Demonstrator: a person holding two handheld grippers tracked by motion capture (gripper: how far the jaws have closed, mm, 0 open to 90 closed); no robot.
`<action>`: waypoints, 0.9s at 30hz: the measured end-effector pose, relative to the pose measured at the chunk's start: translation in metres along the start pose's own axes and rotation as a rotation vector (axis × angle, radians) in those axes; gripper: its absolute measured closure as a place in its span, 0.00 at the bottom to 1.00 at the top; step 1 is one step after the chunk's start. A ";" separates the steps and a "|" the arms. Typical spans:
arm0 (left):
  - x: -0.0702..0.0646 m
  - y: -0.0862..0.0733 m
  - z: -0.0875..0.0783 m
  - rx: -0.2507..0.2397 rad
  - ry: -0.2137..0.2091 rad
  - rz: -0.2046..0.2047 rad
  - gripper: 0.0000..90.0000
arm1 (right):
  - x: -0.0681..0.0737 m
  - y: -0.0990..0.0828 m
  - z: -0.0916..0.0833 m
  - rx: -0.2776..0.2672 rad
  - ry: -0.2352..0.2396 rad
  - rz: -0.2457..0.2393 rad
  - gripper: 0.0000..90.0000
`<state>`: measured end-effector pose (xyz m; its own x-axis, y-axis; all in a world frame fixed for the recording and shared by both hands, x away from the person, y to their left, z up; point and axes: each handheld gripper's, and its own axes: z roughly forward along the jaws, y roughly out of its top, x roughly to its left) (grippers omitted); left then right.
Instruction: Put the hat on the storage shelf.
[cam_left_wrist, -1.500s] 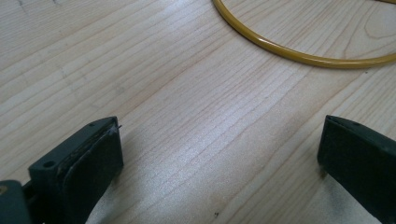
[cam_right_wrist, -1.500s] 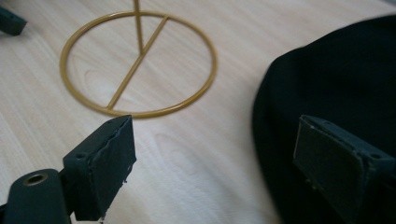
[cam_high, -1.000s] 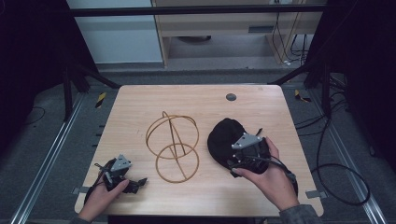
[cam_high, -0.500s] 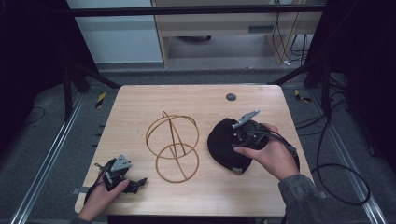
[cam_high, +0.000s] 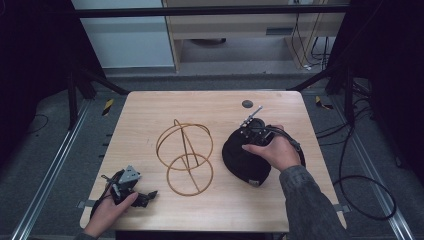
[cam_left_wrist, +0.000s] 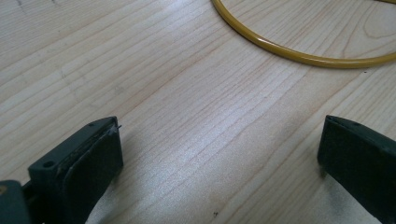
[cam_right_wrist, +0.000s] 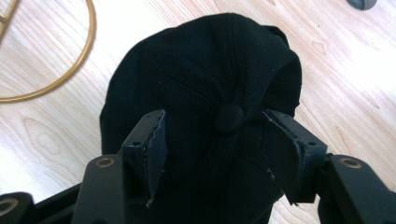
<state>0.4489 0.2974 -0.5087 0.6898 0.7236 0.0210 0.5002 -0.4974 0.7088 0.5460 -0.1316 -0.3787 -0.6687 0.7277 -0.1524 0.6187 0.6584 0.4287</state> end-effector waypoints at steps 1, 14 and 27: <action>0.000 0.000 0.000 0.000 0.000 0.000 0.00 | -0.001 0.001 0.002 0.007 0.004 0.001 0.46; 0.000 0.000 0.000 -0.004 -0.002 -0.003 0.00 | -0.008 0.007 0.019 0.075 0.014 0.034 0.72; 0.000 0.000 0.000 0.000 -0.002 0.002 0.00 | -0.017 -0.014 -0.018 -0.077 0.018 0.053 0.86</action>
<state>0.4490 0.2973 -0.5087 0.6917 0.7218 0.0212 0.4989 -0.4990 0.7086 0.5413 -0.1563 -0.3659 -0.6437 0.7570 -0.1124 0.6200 0.6019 0.5032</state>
